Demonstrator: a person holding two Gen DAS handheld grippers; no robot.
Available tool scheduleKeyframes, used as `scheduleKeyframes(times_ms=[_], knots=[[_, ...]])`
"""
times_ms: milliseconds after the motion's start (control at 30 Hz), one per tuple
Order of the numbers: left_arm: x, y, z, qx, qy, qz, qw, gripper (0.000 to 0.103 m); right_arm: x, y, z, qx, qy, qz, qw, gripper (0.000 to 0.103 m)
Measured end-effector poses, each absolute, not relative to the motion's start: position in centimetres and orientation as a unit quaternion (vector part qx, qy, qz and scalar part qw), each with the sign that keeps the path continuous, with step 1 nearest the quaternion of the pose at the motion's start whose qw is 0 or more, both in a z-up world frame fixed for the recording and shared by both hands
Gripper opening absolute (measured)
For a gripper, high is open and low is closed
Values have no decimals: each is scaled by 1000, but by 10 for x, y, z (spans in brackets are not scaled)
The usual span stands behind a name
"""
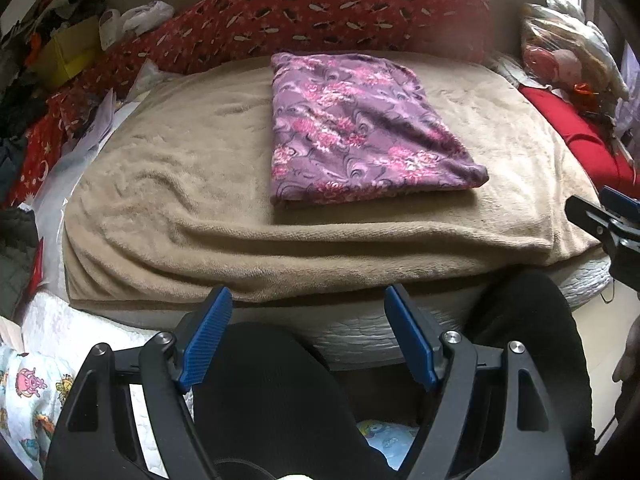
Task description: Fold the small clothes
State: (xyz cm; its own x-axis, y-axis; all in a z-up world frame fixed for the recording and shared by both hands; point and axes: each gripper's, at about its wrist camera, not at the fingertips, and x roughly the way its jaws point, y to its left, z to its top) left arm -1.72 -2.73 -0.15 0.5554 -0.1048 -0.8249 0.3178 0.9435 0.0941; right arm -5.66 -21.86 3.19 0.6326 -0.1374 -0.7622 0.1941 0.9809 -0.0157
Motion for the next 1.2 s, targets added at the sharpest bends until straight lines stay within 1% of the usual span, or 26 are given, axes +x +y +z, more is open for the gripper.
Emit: scheduleKeyframes(times_ms=[733, 967, 1200], knots=[[-16, -34, 2, 123, 461, -140, 868, 79, -51, -227, 31, 40, 420, -84, 903, 92], [-22, -40, 10, 138, 433, -138, 880, 79, -51, -230, 31, 42, 421, -83, 902, 92], [-17, -46, 5, 133, 462, -133, 867, 79, -50, -235, 38, 36, 403, -87, 910, 92]])
